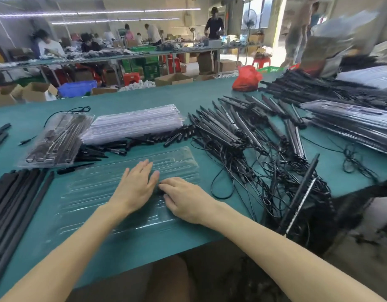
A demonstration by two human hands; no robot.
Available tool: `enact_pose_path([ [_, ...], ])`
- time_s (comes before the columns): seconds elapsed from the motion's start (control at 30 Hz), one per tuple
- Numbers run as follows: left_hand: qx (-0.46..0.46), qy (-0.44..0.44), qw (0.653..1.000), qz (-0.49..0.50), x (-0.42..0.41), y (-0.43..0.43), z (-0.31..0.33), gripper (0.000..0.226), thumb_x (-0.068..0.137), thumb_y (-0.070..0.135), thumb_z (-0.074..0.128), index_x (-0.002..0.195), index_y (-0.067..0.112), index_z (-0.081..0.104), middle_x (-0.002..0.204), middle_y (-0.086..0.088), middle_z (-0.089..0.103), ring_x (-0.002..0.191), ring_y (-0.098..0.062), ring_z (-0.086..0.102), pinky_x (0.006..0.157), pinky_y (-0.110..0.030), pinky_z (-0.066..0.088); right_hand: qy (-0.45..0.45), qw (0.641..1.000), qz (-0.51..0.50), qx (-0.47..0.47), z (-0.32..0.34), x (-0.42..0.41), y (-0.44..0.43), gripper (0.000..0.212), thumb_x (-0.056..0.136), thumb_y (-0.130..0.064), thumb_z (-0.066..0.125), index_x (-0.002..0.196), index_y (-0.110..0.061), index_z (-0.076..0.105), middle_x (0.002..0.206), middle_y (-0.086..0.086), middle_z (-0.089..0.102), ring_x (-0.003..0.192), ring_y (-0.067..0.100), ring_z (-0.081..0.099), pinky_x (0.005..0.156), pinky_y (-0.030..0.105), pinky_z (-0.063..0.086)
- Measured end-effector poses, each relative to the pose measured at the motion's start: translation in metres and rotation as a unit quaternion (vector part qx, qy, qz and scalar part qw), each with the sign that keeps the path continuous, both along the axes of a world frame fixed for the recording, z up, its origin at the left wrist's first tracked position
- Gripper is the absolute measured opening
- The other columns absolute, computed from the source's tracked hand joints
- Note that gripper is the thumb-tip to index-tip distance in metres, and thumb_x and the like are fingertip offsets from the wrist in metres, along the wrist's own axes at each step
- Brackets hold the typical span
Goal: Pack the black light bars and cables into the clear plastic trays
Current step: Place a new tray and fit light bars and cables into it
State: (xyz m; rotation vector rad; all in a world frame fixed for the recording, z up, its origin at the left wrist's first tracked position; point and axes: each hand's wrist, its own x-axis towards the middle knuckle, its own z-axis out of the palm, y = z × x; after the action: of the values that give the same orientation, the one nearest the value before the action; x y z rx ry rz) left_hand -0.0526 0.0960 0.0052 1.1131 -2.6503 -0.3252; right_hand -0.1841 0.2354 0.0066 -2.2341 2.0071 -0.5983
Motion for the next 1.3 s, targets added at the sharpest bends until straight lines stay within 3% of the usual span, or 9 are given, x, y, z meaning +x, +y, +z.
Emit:
enact_pose_path([
  [0.17,-0.029,0.002,1.0,0.004,-0.02,0.0,-0.015,0.053,0.109,0.036,0.024,0.157,0.016,0.03,0.165,0.003,0.024,0.154,-0.013,0.016,0.125,-0.042,0.008,-0.064,0.998,-0.019,-0.019,0.003,-0.007,-0.001,0.028,0.102,-0.016,0.045,0.122,-0.003,0.061,0.128,0.009,0.06,0.125,0.024,0.049,0.104,0.044,0.044],
  [0.3,-0.065,-0.032,0.997,-0.01,-0.017,-0.004,-0.022,0.055,0.108,0.039,0.022,0.159,0.018,0.026,0.167,0.004,0.02,0.154,-0.013,0.014,0.123,-0.039,0.01,-0.133,0.985,-0.05,-0.095,0.026,-0.019,0.001,0.027,0.102,-0.013,0.049,0.125,-0.006,0.062,0.124,0.01,0.065,0.118,0.024,0.056,0.101,0.041,0.047],
  [0.47,-0.057,-0.001,0.998,0.002,-0.02,-0.004,-0.024,0.058,0.106,0.047,0.022,0.158,0.021,0.03,0.165,0.006,0.024,0.153,-0.011,0.017,0.125,-0.039,0.013,-0.206,0.942,-0.192,-0.182,0.077,-0.084,-0.006,0.021,0.101,-0.012,0.053,0.116,-0.005,0.066,0.113,0.009,0.068,0.103,0.019,0.062,0.093,0.031,0.052],
  [0.73,-0.05,0.006,0.999,0.007,-0.021,-0.002,-0.022,0.059,0.106,0.048,0.023,0.157,0.021,0.031,0.165,0.006,0.025,0.153,-0.012,0.018,0.125,-0.039,0.014,-0.103,0.859,-0.501,-0.023,0.071,-0.206,0.004,0.036,0.104,-0.02,0.04,0.129,0.005,0.047,0.137,0.028,0.046,0.126,0.043,0.043,0.101,0.047,0.04],
  [0.87,-0.049,0.013,0.999,0.01,-0.02,0.0,-0.021,0.058,0.106,0.047,0.025,0.157,0.021,0.032,0.164,0.006,0.027,0.153,-0.012,0.02,0.124,-0.039,0.014,-0.195,0.841,-0.503,0.032,0.051,-0.222,0.017,0.027,0.102,-0.026,0.049,0.095,0.0,0.05,0.117,0.025,0.059,0.095,0.036,0.058,0.074,0.035,0.042],
  [1.0,-0.047,0.014,0.999,0.009,-0.019,0.001,-0.02,0.058,0.106,0.047,0.024,0.157,0.021,0.031,0.165,0.006,0.026,0.152,-0.012,0.02,0.125,-0.039,0.014,-0.28,0.826,-0.488,0.023,0.046,-0.224,0.019,0.03,0.1,-0.032,0.055,0.096,-0.003,0.049,0.09,0.01,0.054,0.07,0.022,0.048,0.057,0.031,0.035],
  [1.17,-0.048,0.011,0.999,0.01,-0.019,0.002,-0.019,0.058,0.106,0.048,0.024,0.157,0.022,0.031,0.164,0.006,0.026,0.152,-0.011,0.019,0.124,-0.038,0.012,-0.441,0.772,-0.454,-0.058,0.056,-0.23,0.016,0.028,0.094,-0.023,0.066,0.113,-0.003,0.059,0.099,0.012,0.056,0.079,0.023,0.052,0.064,0.032,0.048],
  [1.23,-0.052,0.011,0.999,0.01,-0.019,0.002,-0.019,0.058,0.106,0.047,0.025,0.157,0.021,0.032,0.164,0.006,0.027,0.152,-0.012,0.021,0.124,-0.039,0.013,-0.489,0.748,-0.438,-0.09,0.059,-0.231,0.015,0.023,0.094,-0.018,0.068,0.109,-0.002,0.062,0.096,0.011,0.058,0.077,0.02,0.054,0.059,0.027,0.049],
  [1.3,-0.054,0.012,0.998,0.009,-0.018,0.002,-0.019,0.058,0.106,0.047,0.026,0.157,0.021,0.033,0.164,0.005,0.028,0.152,-0.012,0.021,0.124,-0.039,0.014,-0.522,0.724,-0.433,-0.128,0.062,-0.23,0.014,0.015,0.092,-0.015,0.068,0.102,-0.005,0.062,0.093,0.011,0.058,0.08,0.021,0.054,0.067,0.029,0.051],
])
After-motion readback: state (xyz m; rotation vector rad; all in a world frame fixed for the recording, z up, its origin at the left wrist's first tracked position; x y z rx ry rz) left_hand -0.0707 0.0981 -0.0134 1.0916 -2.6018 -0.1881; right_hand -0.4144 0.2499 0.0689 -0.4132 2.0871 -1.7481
